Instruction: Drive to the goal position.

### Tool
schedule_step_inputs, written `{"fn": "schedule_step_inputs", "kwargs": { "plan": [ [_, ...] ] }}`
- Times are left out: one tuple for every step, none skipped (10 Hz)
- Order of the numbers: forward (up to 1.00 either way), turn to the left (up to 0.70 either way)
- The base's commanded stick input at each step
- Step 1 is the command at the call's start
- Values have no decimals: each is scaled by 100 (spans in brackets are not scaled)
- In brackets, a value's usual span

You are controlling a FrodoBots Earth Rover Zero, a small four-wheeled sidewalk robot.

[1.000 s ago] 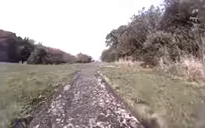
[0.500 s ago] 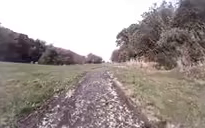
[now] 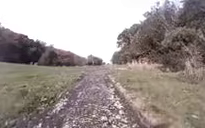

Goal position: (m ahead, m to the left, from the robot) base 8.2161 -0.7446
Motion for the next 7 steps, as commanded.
{"fn": "schedule_step_inputs", "kwargs": {
  "plan": [
    [100,0],
    [100,0],
    [100,0],
    [100,0],
    [100,0],
    [100,0],
    [100,0]
  ]
}}
